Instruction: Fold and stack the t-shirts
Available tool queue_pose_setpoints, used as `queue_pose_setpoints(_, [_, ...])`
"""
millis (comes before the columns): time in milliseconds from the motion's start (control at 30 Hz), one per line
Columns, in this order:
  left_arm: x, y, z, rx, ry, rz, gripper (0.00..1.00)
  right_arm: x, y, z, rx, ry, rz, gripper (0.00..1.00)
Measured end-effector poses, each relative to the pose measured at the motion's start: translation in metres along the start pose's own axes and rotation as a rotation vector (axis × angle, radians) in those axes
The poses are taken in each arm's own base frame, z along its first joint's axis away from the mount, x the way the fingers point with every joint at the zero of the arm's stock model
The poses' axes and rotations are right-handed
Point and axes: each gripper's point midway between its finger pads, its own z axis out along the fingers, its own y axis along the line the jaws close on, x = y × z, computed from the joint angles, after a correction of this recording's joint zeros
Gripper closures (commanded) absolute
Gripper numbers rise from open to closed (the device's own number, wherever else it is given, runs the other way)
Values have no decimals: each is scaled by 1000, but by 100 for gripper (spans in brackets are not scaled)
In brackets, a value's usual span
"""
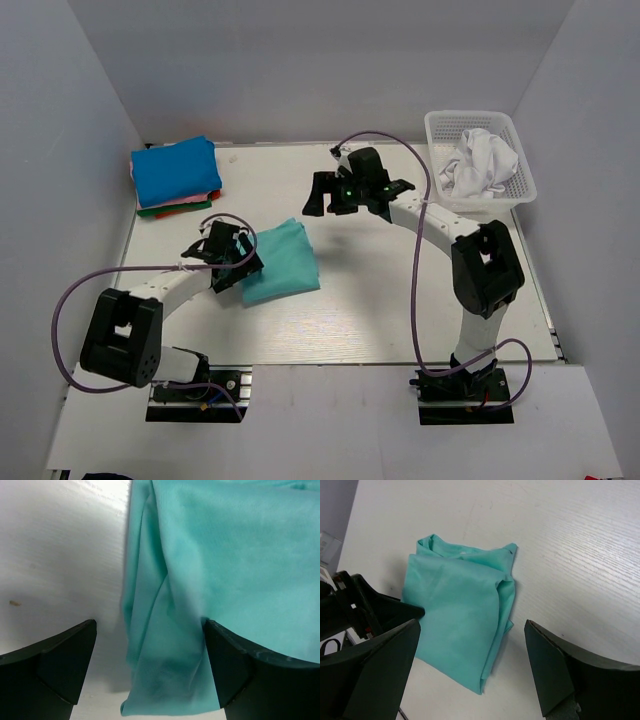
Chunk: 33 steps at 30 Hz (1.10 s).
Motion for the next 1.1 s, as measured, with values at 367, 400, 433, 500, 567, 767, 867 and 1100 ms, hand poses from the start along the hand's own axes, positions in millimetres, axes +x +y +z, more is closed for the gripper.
queue_pose_setpoints(367, [-32, -30, 38, -124, -69, 79, 67, 18, -23, -11, 87, 46, 6, 10])
queue_pose_setpoints(400, [-34, -34, 40, -122, -74, 77, 84, 17, -26, -14, 98, 42, 10, 10])
queue_pose_setpoints(433, [-36, -38, 41, -120, -79, 80, 90, 15, -29, -16, 107, 38, 15, 10])
queue_pose_setpoints(500, [-37, -41, 40, -123, -88, 85, 100, 11, -34, -22, 124, 27, 23, 10])
queue_pose_setpoints(567, [-39, -41, 40, -139, -91, 101, 100, 9, -39, -27, 136, 16, 32, 10])
queue_pose_setpoints(767, [-65, -37, 34, -262, -116, 207, 100, 11, -51, -43, 161, 6, 53, 10])
queue_pose_setpoints(867, [-100, -47, 23, -277, -182, 277, 100, 9, -58, -49, 178, -5, 55, 10])
queue_pose_setpoints(1100, [-181, -65, -7, -326, -390, 472, 100, 13, -69, -60, 213, -13, 48, 10])
